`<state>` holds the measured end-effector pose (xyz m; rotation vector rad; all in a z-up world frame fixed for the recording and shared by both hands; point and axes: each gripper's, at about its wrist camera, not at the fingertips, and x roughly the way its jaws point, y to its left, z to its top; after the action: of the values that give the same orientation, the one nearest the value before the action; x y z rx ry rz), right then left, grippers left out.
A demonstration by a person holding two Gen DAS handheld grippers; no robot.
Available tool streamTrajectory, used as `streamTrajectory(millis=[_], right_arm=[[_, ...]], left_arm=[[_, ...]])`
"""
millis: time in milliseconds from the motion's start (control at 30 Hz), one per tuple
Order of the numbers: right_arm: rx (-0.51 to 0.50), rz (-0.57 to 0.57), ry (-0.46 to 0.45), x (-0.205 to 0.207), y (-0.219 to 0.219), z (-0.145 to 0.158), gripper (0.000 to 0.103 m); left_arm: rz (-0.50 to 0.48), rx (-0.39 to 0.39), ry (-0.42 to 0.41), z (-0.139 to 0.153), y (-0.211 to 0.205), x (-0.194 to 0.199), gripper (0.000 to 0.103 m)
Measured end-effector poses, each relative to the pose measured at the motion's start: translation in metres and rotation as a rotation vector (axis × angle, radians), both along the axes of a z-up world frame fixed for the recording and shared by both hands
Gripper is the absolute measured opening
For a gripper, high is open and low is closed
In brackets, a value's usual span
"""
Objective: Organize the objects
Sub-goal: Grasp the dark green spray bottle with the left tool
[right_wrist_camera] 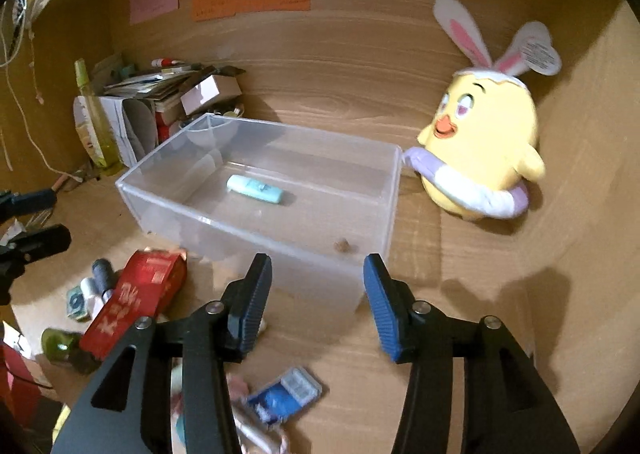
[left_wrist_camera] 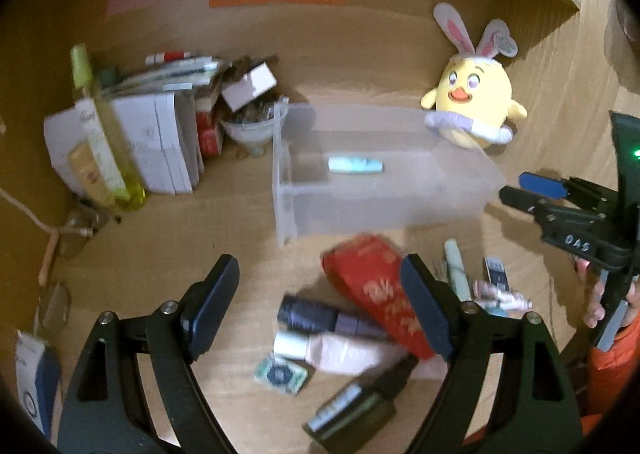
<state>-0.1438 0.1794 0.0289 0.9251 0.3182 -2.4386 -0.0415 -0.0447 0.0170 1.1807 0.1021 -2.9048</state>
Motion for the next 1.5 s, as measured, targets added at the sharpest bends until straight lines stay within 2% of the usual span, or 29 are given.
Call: streamTrajectory(millis=[267,433,700,1067,1233,1500], right_arm=[[-0.022,-0.008,-0.016,0.034,0.020,-0.007,0.045],[-0.017,-0.020,-0.044,0.043,0.024,-0.021,0.055],[-0.016,-0.031,-0.115,0.045,0.028,-0.046,0.055],[-0.011,-0.017,-0.198,0.037,0.026,-0.065,0.055],[-0.021,-0.022,-0.226,0.031,0.024,-0.072,0.058],[-0.020,-0.034,-0.216,0.024,0.015,-0.073,0.059]], left_arm=[[0.021,0.017,-0.038,-0.026,0.007,0.025,0.083],[0.026,0.047,-0.063,-0.039,0.007,0.037,0.083],[0.022,0.070,-0.108,-0.059,0.010,0.051,0.083],[-0.001,0.076,-0.126,-0.074,0.027,0.054,0.083],[0.011,0.100,-0.120,-0.078,0.026,0.052,0.083],[0.013,0.117,-0.097,-0.076,0.024,0.054,0.070]])
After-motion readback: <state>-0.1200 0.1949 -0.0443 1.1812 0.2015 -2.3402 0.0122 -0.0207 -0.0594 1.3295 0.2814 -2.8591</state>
